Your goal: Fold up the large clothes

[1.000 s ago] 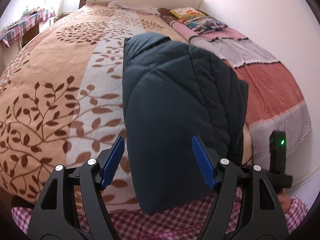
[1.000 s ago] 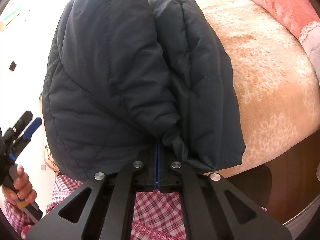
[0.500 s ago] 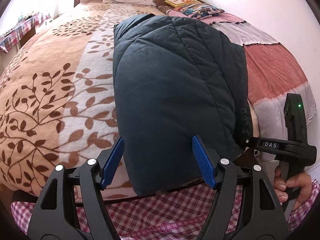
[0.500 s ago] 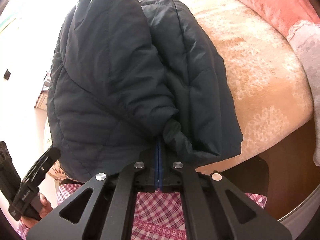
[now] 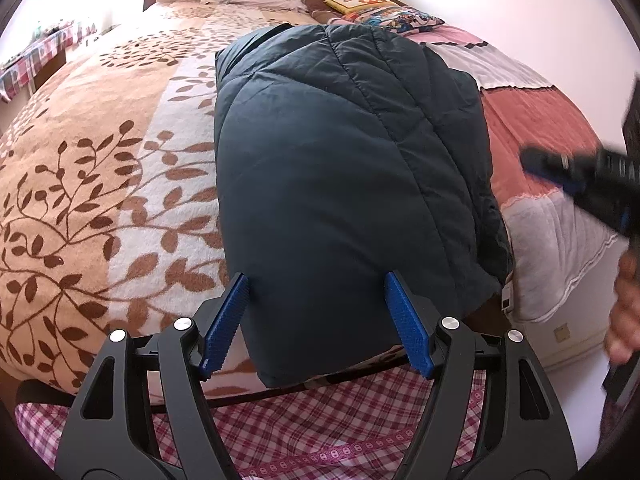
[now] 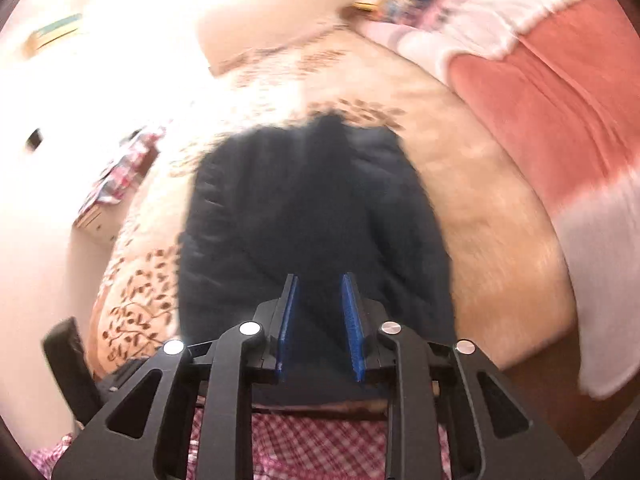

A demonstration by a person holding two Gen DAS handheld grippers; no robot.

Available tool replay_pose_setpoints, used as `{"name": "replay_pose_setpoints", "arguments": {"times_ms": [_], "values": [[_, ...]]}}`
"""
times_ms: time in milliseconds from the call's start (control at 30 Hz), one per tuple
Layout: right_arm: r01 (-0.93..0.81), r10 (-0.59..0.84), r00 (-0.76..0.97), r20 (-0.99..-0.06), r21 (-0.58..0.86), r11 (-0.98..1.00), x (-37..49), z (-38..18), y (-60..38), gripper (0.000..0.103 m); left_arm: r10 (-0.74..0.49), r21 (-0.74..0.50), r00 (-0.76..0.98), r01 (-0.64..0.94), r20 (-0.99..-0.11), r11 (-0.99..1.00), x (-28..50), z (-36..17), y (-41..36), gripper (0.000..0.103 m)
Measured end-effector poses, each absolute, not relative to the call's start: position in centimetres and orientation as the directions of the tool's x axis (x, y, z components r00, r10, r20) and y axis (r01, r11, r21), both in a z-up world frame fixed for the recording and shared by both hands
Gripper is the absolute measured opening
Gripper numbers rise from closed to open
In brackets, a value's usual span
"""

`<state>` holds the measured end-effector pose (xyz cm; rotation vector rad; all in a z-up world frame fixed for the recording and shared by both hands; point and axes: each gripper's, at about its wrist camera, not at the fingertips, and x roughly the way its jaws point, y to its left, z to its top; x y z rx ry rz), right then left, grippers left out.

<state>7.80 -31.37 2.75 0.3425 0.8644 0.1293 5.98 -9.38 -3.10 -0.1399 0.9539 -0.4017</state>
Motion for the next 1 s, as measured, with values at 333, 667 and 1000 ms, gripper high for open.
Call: {"name": "replay_pose_setpoints", "arguments": {"times_ms": [333, 667, 1000], "values": [[0.000, 0.248, 0.601, -0.760, 0.311, 0.951, 16.9, 2.9, -29.3, 0.009, -0.401, -0.300, 0.506, 0.271, -0.764, 0.915, 6.0, -3.2, -9.2, 0.070], [0.084, 0.231, 0.495, -0.838, 0.311, 0.947, 21.0, -2.2, -31.1, 0.000, -0.434, -0.339, 0.500, 0.273, -0.750, 0.900, 6.1, -3.2, -9.0, 0.071], [0.129, 0.262, 0.473, -0.841, 0.360, 0.924, 21.6, -5.5, -33.2, 0.000, -0.445, -0.332, 0.505, 0.301, -0.739, 0.894, 5.7, -2.8, -9.4, 0.073]]}}
